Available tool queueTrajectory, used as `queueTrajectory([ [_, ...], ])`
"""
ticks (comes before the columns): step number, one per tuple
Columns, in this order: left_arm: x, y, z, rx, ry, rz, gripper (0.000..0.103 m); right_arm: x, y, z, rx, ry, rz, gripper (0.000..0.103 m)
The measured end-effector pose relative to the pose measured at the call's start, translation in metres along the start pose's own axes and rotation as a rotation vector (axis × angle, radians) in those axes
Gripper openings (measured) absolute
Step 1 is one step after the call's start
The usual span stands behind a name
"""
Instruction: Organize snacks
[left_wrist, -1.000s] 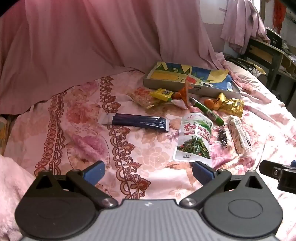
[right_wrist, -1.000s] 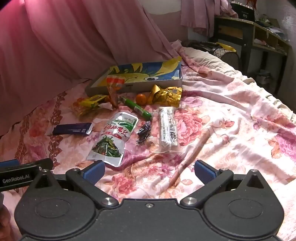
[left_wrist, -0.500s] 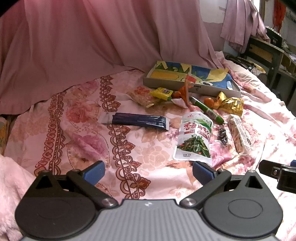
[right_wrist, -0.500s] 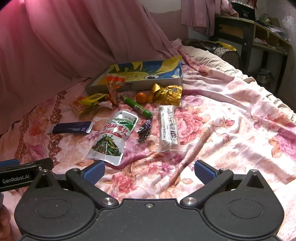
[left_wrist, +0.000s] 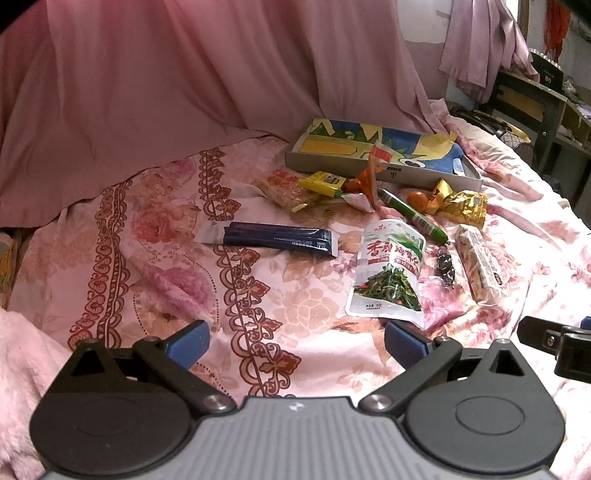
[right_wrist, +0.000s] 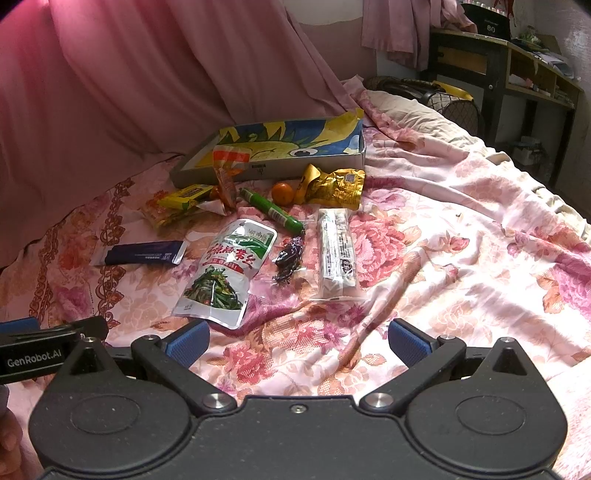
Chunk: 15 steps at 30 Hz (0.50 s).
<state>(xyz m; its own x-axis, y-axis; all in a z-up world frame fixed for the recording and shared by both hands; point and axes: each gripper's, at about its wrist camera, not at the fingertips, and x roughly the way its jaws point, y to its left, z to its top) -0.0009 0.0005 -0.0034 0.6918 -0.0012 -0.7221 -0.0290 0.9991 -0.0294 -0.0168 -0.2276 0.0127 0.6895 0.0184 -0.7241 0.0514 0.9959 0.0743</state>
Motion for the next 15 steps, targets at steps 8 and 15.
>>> queueTrajectory([
  [8, 0.0001, -0.0001, 0.0003, 0.000, 0.002, 0.001, 0.103, -0.0001, 0.0000, 0.0001, -0.001, 0.002, -0.001, 0.102],
  [15, 0.0014, -0.0011, -0.0020, 0.000, 0.003, 0.001, 0.103, 0.0001, -0.0001, 0.0001, -0.001, 0.003, 0.000, 0.102],
])
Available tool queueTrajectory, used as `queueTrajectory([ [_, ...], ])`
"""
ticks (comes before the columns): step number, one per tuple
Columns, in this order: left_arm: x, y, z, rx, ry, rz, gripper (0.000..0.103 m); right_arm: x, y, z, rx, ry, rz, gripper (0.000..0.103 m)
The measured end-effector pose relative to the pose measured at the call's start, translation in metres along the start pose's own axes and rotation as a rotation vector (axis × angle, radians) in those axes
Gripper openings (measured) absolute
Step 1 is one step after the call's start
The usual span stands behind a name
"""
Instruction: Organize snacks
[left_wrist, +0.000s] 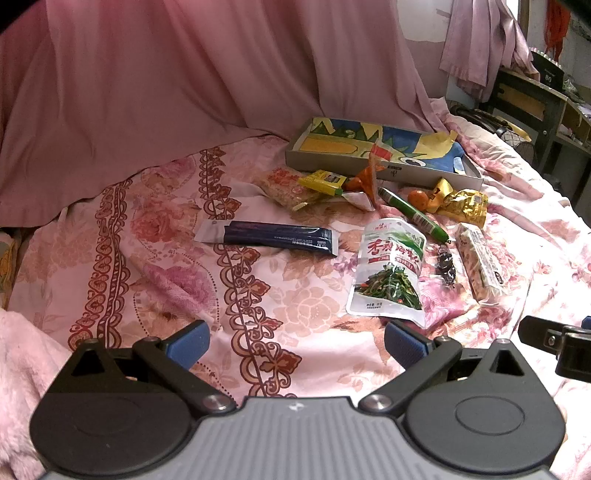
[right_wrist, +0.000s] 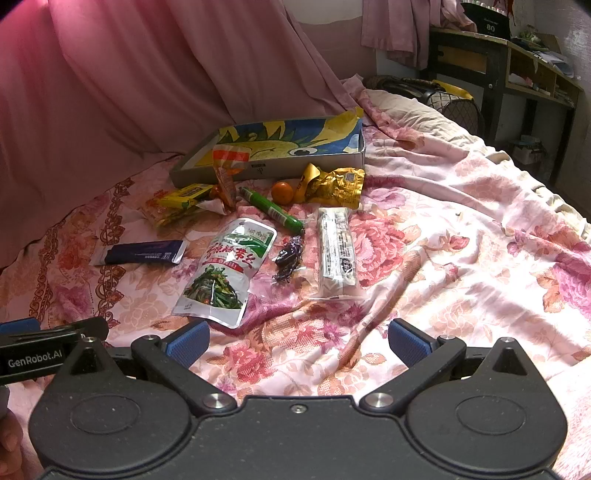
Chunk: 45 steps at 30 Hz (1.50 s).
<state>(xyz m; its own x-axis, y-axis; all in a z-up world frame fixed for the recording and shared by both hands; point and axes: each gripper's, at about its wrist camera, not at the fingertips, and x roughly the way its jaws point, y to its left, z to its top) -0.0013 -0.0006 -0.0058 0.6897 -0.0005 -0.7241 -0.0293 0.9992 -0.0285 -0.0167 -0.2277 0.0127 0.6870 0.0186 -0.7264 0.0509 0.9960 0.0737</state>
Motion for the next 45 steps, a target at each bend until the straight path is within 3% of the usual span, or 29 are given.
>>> queueTrajectory([
  [23, 0.005, -0.001, -0.006, 0.001, 0.018, 0.001, 0.103, 0.001, 0.000, 0.000, 0.000, 0.004, -0.001, 0.102],
  [34, 0.015, -0.001, 0.005, -0.002, 0.100, -0.011, 0.103, 0.001, 0.001, 0.000, -0.004, 0.008, -0.003, 0.102],
  [41, 0.024, -0.004, 0.021, 0.035, 0.118, -0.011, 0.103, 0.006, -0.005, 0.004, 0.016, 0.049, -0.023, 0.103],
  [45, 0.032, -0.012, 0.037, 0.106, 0.107, -0.009, 0.103, 0.021, -0.012, 0.015, 0.067, 0.125, -0.036, 0.103],
])
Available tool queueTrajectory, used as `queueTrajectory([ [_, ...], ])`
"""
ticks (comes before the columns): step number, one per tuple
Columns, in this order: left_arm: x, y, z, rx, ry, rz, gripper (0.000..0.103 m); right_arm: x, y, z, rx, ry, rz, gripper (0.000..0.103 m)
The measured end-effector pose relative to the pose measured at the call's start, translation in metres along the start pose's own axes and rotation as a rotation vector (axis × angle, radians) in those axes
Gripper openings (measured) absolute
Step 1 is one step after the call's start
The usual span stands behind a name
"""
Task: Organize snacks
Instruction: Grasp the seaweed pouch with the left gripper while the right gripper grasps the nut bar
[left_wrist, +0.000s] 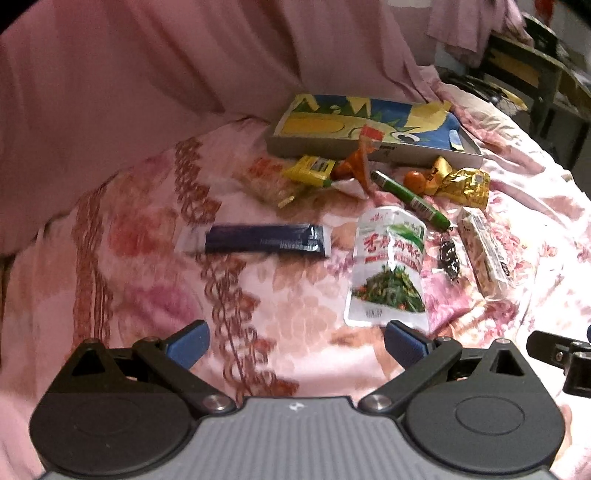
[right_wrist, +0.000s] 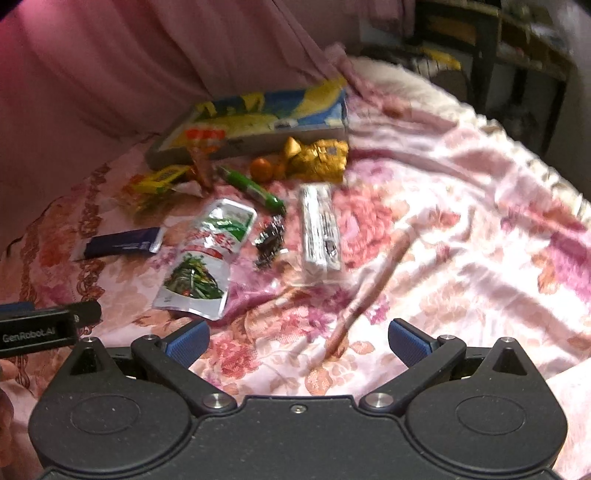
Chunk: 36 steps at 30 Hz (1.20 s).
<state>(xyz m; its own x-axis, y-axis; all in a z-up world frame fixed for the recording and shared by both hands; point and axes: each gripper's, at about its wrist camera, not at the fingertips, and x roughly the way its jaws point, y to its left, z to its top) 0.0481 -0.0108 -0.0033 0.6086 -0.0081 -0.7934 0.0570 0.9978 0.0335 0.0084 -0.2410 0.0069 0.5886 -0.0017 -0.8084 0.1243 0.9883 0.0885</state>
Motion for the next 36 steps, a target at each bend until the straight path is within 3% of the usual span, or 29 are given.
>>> queueTrajectory([
  [4, 0.012, -0.009, 0.019, 0.090, 0.012, -0.002, 0.103, 0.017, -0.005, 0.016, 0.005, 0.078, -0.004, 0.102],
  [8, 0.022, -0.015, 0.032, 0.129, 0.007, -0.024, 0.103, 0.024, -0.008, 0.036, -0.052, 0.044, -0.082, 0.102],
  [15, 0.045, -0.021, 0.043, 0.147, 0.005, -0.053, 0.103, 0.035, -0.009, 0.068, -0.158, -0.022, -0.099, 0.102],
  [18, 0.051, -0.018, 0.044, 0.134, -0.008, -0.078, 0.103, 0.040, -0.012, 0.079, -0.139, -0.093, -0.103, 0.102],
  [20, 0.057, -0.016, 0.044, 0.127, -0.001, -0.091, 0.103, 0.049, -0.019, 0.086, -0.084, -0.094, -0.093, 0.102],
  [23, 0.062, -0.011, 0.043, 0.097, 0.013, -0.129, 0.103, 0.066, -0.033, 0.094, 0.015, -0.044, -0.038, 0.102],
  [28, 0.069, -0.006, 0.043, 0.030, 0.056, -0.267, 0.103, 0.092, -0.047, 0.094, 0.118, 0.076, 0.029, 0.102],
  [36, 0.089, -0.032, 0.042, 0.128, 0.043, -0.279, 0.103, 0.126, -0.044, 0.091, 0.157, 0.212, 0.072, 0.098],
])
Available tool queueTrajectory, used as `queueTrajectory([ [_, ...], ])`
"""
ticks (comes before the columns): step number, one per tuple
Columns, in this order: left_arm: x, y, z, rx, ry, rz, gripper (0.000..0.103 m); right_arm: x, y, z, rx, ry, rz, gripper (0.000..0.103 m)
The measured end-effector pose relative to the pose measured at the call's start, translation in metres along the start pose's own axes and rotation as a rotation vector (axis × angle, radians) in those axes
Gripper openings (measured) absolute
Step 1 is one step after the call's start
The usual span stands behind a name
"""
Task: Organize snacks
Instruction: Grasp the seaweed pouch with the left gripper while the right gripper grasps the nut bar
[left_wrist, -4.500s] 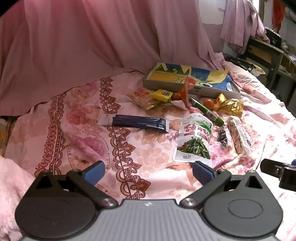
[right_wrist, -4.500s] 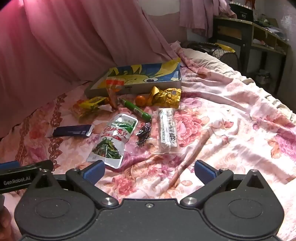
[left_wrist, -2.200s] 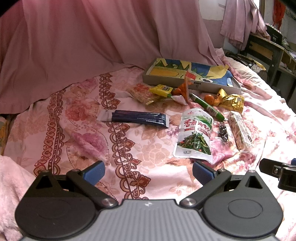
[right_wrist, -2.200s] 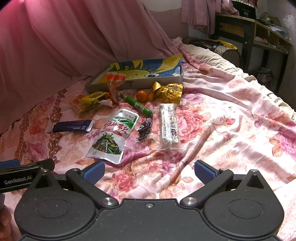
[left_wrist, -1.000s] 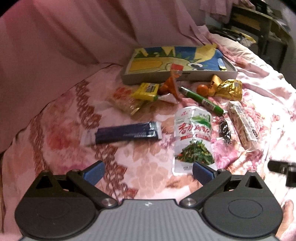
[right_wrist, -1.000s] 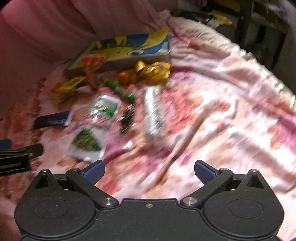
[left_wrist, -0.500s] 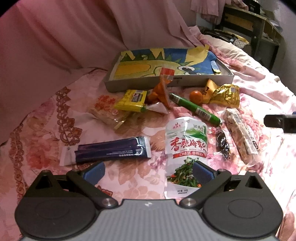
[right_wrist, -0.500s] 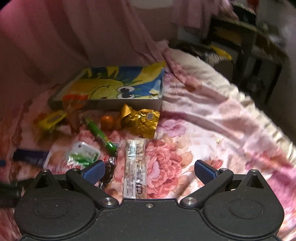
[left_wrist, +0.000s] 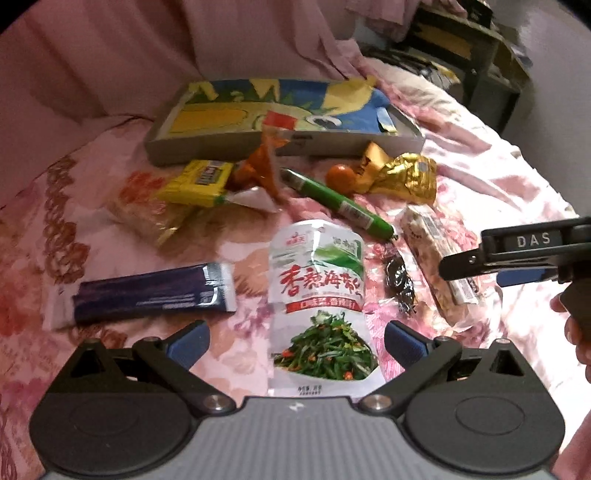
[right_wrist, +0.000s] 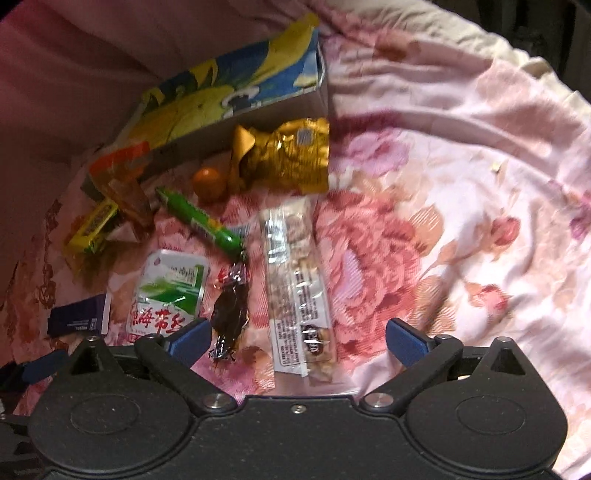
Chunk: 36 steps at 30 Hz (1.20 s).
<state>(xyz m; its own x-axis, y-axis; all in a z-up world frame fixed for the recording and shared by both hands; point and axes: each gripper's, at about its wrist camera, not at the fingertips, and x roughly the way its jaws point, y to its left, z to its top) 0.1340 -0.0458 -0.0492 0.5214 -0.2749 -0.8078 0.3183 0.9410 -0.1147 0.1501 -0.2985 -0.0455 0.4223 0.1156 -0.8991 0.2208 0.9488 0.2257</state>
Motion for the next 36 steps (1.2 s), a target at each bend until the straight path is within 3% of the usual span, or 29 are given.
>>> queueTrajectory([
  [5, 0.020, -0.003, 0.009, -0.003, 0.029, -0.016, 0.102, 0.013, -0.002, 0.000, 0.019, 0.051, -0.020, 0.086],
  [15, 0.043, -0.002, 0.006, -0.040, 0.115, -0.046, 0.097, 0.013, -0.004, -0.001, 0.042, 0.031, -0.031, 0.069],
  [22, 0.052, -0.008, 0.007, 0.016, 0.120, -0.049, 0.094, 0.024, 0.002, -0.001, -0.002, 0.051, -0.072, 0.066],
  [27, 0.048, -0.011, 0.005, 0.049, 0.117, -0.040, 0.083, 0.021, 0.003, -0.002, -0.021, 0.036, -0.079, 0.045],
  [36, 0.038, -0.004, 0.002, -0.069, 0.115, -0.099, 0.067, 0.017, 0.014, -0.012, -0.097, 0.026, -0.096, 0.039],
])
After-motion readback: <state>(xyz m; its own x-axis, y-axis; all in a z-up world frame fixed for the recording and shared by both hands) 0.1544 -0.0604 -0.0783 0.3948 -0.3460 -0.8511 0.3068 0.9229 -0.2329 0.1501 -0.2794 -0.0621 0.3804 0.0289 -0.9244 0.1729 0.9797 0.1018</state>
